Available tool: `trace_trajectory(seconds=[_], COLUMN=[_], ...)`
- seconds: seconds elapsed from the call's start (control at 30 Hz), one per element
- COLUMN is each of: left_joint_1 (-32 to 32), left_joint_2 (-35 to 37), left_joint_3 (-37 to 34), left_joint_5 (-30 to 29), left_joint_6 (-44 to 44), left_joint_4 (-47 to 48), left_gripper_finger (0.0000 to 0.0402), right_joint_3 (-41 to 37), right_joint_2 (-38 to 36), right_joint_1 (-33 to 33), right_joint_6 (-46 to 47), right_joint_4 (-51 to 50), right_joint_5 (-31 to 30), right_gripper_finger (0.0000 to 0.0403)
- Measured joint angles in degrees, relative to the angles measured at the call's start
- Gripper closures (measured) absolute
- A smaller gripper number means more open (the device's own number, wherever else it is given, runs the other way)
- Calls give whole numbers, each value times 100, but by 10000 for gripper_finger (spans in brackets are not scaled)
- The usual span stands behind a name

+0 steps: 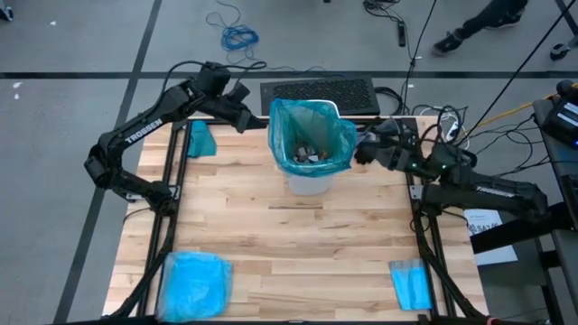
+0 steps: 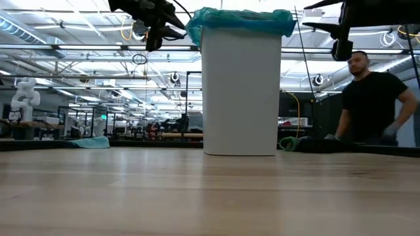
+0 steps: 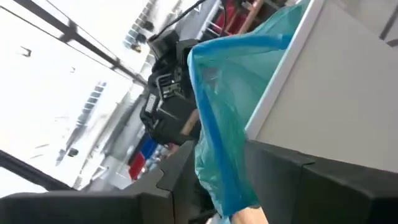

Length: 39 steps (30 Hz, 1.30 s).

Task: Place trash/remove bag and relplace
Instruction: Remove the blue trash bag from the trash bin

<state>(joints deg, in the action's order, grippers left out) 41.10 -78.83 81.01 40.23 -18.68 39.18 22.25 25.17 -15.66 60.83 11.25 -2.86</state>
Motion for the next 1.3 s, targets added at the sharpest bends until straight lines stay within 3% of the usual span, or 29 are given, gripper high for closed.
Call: trace_trajectory(seconds=[0.17, 0.27, 0.5, 0.77, 1.03, 1.3], left_joint_1=[-4, -4, -4, -4, 2, 5], left_joint_2=[0, 0, 0, -2, -3, -150], left_joint_3=[0, 0, 0, 0, 0, 0], left_joint_5=[-7, -27, -27, -44, -51, -110], left_joint_6=[-39, -42, -57, -55, -55, -51], left_joint_4=[-333, -363, -592, -586, -571, -569], left_gripper_finger=[299, 299, 299, 299, 299, 299], right_joint_3=[-146, -146, -146, -134, -133, -133], right_joint_2=[167, 337, 1168, 1979, 2000, 1998], right_joint_1=[-7, -137, -241, -123, 91, 83], right_joint_6=[-172, -336, -649, -835, -819, -961], right_joint_4=[188, 327, 1511, 2656, 2201, 2218], right_joint_5=[-1115, -1209, -764, 690, 1402, 1482], right_gripper_finger=[270, 272, 312, 398, 401, 402])
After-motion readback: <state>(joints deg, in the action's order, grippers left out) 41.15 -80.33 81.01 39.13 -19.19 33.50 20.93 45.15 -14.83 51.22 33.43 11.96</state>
